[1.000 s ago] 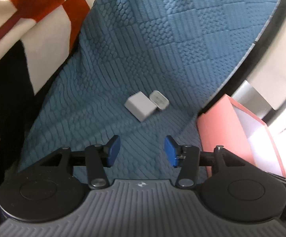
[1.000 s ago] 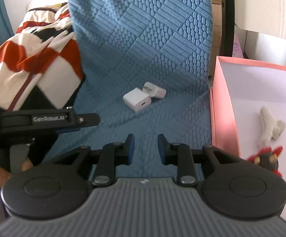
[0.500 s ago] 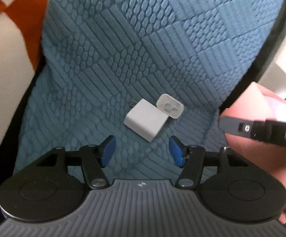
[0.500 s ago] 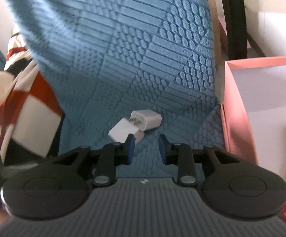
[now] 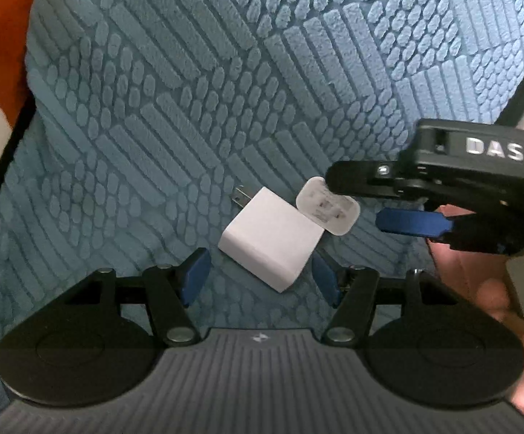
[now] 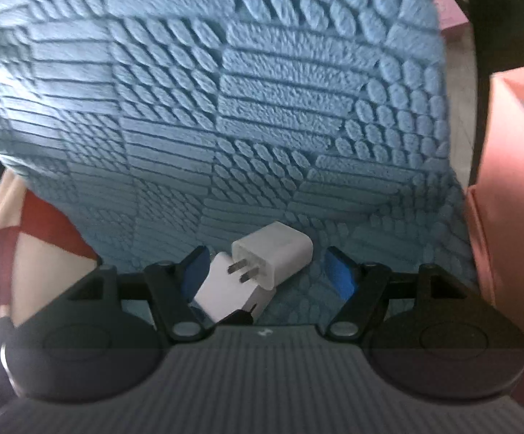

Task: Organize rigid objects
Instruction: 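Move both tools down toward the two white chargers on the cushion, then grasp the small white cube charger with the right tool while the left tool grasps the pronged charger, then lift both chargers and carry them over the pink box, then lower both chargers into the box and open both tools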

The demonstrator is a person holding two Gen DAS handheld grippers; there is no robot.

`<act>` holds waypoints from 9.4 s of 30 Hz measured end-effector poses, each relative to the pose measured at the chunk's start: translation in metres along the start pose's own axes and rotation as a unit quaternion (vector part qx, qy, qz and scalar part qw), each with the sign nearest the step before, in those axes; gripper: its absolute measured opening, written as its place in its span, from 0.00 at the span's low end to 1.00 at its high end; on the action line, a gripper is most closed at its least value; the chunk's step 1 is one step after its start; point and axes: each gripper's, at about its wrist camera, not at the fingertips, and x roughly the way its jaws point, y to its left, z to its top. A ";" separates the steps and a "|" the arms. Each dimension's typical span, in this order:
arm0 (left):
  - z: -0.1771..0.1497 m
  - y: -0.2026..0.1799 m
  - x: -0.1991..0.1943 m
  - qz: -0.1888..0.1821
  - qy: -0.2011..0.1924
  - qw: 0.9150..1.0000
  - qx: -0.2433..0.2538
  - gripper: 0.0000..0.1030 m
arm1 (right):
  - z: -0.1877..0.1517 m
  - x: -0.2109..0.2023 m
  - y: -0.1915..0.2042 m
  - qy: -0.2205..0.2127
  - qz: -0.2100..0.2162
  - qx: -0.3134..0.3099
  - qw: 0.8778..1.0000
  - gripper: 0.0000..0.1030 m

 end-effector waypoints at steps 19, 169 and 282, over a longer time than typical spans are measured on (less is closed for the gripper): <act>0.002 -0.032 0.044 0.040 -0.040 0.996 0.066 0.71 | 0.007 0.040 -0.005 0.038 0.027 0.004 0.999 0.70; -0.167 -0.006 -0.139 0.041 0.028 0.998 -0.048 0.59 | -0.219 -0.115 0.020 0.026 -0.084 -0.163 0.983 0.45; -0.101 -0.321 -0.144 -0.136 0.057 0.987 0.060 0.59 | -0.120 -0.313 -0.195 -0.036 -0.175 -0.030 0.983 0.45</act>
